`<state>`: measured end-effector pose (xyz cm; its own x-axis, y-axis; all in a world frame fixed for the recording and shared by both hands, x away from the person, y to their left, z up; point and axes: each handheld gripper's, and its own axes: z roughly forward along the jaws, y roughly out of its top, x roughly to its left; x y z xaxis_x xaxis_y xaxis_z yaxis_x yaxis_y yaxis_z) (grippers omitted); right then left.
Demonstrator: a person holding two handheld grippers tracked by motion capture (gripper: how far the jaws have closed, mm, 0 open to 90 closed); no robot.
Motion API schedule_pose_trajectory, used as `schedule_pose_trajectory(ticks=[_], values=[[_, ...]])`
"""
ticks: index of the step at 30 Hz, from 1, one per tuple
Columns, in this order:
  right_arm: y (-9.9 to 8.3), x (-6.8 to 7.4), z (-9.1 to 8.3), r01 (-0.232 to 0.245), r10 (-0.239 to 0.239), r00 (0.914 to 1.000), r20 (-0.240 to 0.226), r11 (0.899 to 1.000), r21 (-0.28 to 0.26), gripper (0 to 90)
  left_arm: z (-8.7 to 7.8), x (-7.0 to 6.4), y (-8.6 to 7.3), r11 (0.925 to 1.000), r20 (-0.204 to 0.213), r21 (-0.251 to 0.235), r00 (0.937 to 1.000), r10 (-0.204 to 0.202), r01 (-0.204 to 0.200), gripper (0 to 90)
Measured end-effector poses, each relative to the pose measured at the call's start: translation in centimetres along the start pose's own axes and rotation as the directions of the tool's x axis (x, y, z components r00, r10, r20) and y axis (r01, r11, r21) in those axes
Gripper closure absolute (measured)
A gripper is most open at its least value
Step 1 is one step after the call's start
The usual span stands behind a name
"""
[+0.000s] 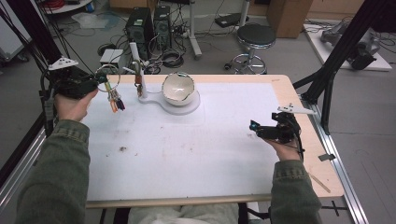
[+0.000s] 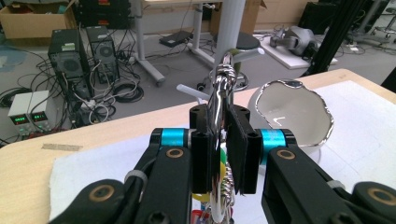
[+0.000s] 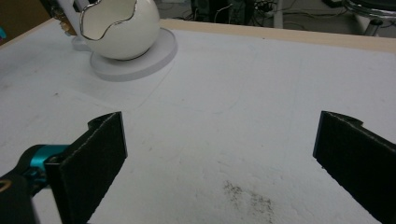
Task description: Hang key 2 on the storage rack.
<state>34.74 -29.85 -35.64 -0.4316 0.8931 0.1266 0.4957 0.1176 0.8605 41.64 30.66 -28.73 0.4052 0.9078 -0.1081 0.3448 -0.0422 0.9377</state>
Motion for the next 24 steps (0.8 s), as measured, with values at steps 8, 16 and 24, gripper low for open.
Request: schedule_pose_trajectory(ticks=[8, 16, 24], values=[[-1.9, -1.0, -0.9, -0.024, 0.025, 0.9995, 0.020, 0.999, -0.037, 2.0, 1.6, 0.7, 0.5, 0.9996, -0.028, 0.027, 0.9996, 0.005, -0.004, 79.6], [-3.3, -1.6, -1.6, -0.044, 0.045, 0.9989, 0.015, 0.997, -0.069, 2.0, 2.8, 1.6, 0.3, 0.9994, -0.051, 0.033, 0.9987, 0.007, -0.005, 79.6], [-4.5, -1.8, -1.8, -0.055, 0.056, 0.9984, 0.008, 0.995, -0.089, 2.0, 3.7, 2.2, 0.6, 0.9990, -0.075, 0.044, 0.9972, -0.006, 0.010, 79.6]])
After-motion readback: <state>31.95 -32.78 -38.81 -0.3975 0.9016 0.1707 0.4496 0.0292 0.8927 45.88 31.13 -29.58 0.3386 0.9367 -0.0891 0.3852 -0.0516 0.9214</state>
